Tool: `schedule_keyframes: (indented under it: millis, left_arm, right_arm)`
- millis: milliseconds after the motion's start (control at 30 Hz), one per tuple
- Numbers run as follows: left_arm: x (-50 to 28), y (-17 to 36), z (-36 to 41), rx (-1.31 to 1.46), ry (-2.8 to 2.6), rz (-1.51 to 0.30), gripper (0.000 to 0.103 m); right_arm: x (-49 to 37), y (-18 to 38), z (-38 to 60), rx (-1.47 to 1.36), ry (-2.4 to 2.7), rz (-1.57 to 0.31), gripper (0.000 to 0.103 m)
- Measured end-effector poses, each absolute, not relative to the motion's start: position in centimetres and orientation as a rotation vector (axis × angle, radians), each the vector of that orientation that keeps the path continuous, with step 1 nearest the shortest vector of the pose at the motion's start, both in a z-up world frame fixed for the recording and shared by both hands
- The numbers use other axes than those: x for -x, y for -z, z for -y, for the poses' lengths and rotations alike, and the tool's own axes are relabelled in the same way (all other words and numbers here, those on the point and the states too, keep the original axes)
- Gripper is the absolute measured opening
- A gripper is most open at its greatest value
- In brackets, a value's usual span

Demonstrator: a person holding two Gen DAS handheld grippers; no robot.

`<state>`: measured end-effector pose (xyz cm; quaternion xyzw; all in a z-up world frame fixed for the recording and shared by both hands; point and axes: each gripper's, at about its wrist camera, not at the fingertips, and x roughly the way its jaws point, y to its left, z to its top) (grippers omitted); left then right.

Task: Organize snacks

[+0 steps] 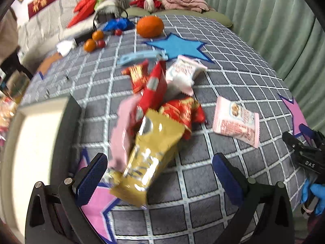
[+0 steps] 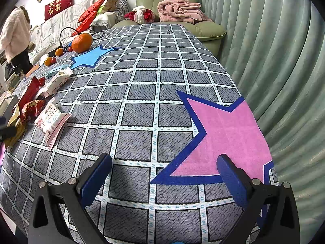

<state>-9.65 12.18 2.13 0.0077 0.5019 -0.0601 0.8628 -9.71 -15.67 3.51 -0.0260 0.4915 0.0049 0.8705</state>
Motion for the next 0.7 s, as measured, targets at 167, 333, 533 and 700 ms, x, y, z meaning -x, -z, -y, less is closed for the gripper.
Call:
schedule_keyframes:
  millis: [167,333,533,700]
  left_arm:
    - [11.3,-2.5,-8.5,-0.055,0.313,-1.042,0.103]
    - [13.2,-4.6,-7.7,-0.086,0.322,-0.964,0.103]
    - [12.4,-3.8,-13.3,-0.047,0.191,-1.035,0.103]
    - [11.4,-1.7,-15.0,-0.040,0.072,-1.098,0.103]
  right_arm:
    - [9.7,-3.5,15.7,0.054,-0.010,-1.027,0.103]
    - [9.7,-3.5,15.7,0.054,-0.011,-1.027,0.103]
    - [9.8,-3.5,15.7,0.054,-0.011,-1.027,0.103]
    - [9.7,-3.5,15.7,0.054,-0.011,-1.027,0.103]
